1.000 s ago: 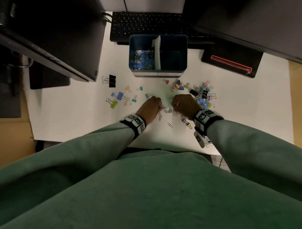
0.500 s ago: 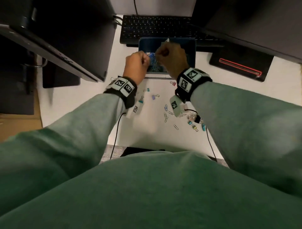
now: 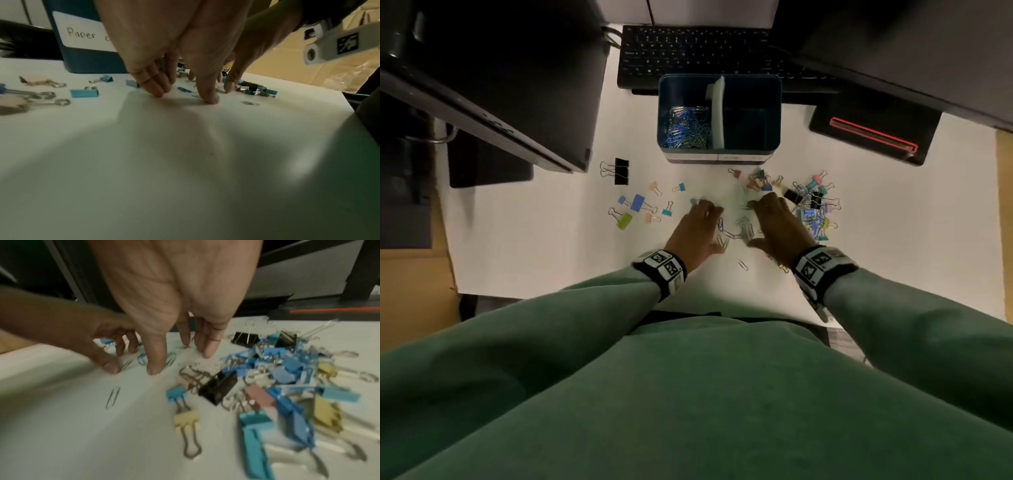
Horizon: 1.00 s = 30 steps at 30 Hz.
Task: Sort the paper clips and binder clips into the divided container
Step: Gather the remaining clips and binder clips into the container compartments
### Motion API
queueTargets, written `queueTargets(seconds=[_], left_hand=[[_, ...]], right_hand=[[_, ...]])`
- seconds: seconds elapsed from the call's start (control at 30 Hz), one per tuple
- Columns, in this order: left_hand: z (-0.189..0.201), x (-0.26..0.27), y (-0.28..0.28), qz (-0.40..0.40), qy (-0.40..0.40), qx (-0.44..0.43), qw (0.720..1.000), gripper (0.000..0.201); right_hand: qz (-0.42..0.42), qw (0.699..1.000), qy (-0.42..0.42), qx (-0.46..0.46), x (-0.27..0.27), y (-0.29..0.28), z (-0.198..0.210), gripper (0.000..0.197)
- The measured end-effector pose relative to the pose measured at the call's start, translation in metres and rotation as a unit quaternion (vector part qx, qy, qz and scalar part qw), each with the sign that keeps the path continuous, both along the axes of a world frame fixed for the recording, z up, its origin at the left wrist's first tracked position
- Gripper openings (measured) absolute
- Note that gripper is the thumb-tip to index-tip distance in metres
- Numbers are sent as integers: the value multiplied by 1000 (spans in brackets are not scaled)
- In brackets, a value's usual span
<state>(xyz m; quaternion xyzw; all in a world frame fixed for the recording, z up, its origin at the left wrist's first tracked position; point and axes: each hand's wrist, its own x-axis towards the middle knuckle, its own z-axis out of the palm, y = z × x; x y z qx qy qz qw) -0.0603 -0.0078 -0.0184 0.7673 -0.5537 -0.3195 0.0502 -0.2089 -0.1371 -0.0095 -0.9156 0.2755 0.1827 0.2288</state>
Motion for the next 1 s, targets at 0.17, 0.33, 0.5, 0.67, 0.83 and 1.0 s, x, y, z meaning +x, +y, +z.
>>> queueTargets(seconds=[0.17, 0.33, 0.5, 0.67, 0.83, 1.0], left_hand=[[-11, -5, -10, -3, 0, -58, 998, 28], [-19, -5, -11, 3, -14, -72, 997, 15], [-17, -1, -8, 43, -10, -75, 996, 19], [-12, 8, -4, 71, 17, -64, 995, 23], [13, 28, -9, 159, 68, -130, 976, 20], [60, 80, -49, 264, 85, -234, 932, 16]], right_hand=[[-15, 997, -71, 18, 17, 14, -10, 33], [-27, 998, -50, 31, 26, 17, -11, 25], [-69, 996, -31, 39, 32, 20, -12, 32], [-96, 992, -51, 59, 31, 17, -16, 22], [-202, 956, -128, 169, 22, 2, -5, 14], [-227, 916, -254, 213, 67, -21, 46, 13]])
